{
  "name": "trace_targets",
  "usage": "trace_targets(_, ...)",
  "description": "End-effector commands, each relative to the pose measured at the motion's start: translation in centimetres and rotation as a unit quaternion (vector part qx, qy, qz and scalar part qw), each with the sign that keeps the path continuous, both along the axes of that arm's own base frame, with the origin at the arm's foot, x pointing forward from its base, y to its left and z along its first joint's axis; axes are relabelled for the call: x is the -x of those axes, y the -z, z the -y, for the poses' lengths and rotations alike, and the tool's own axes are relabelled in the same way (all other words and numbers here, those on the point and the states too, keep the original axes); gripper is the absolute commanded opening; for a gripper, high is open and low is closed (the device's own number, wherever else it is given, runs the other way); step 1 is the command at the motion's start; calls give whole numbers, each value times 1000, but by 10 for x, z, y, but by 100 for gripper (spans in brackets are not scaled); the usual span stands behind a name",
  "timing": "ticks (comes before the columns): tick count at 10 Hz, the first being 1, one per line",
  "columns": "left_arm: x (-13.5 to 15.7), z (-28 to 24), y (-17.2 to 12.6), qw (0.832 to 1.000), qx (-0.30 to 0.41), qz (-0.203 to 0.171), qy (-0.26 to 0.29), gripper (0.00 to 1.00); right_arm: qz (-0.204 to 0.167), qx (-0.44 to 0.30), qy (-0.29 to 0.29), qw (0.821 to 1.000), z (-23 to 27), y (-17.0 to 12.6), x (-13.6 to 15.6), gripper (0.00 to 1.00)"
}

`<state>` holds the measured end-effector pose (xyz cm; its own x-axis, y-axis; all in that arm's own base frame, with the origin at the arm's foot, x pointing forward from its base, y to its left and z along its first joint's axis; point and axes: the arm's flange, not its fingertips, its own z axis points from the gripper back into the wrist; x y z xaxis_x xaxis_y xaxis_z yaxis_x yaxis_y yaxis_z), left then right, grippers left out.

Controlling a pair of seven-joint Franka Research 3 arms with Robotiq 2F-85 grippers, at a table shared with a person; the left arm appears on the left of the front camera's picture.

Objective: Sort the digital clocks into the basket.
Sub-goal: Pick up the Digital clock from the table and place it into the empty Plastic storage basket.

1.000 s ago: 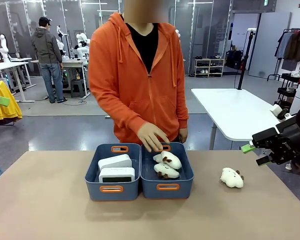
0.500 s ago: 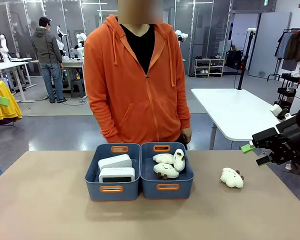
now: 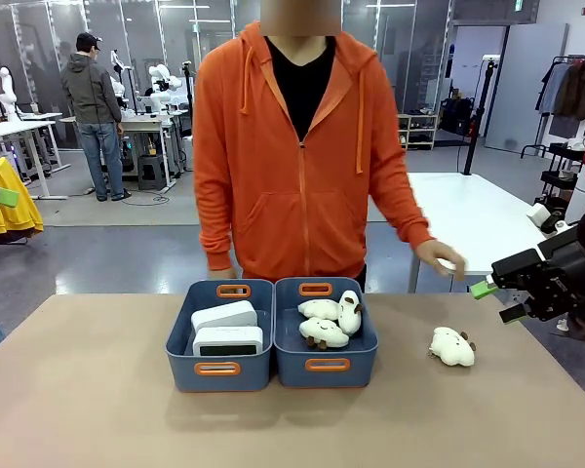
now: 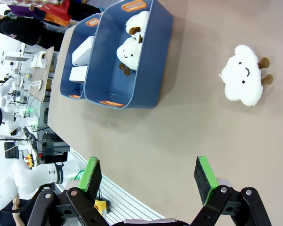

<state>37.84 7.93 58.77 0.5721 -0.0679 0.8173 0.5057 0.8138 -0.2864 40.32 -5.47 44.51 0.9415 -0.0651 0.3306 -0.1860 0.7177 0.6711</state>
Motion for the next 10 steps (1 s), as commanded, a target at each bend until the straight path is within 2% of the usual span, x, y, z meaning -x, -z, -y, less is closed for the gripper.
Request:
trace_targets(1, 1, -1, -3, 1000, -1, -3, 3, 94, -2, 7, 1, 1000, -2, -1, 0, 100)
trace_targets(10, 1, -1, -3, 1000, -1, -3, 3, 94, -2, 7, 1, 1000, -2, -1, 0, 100)
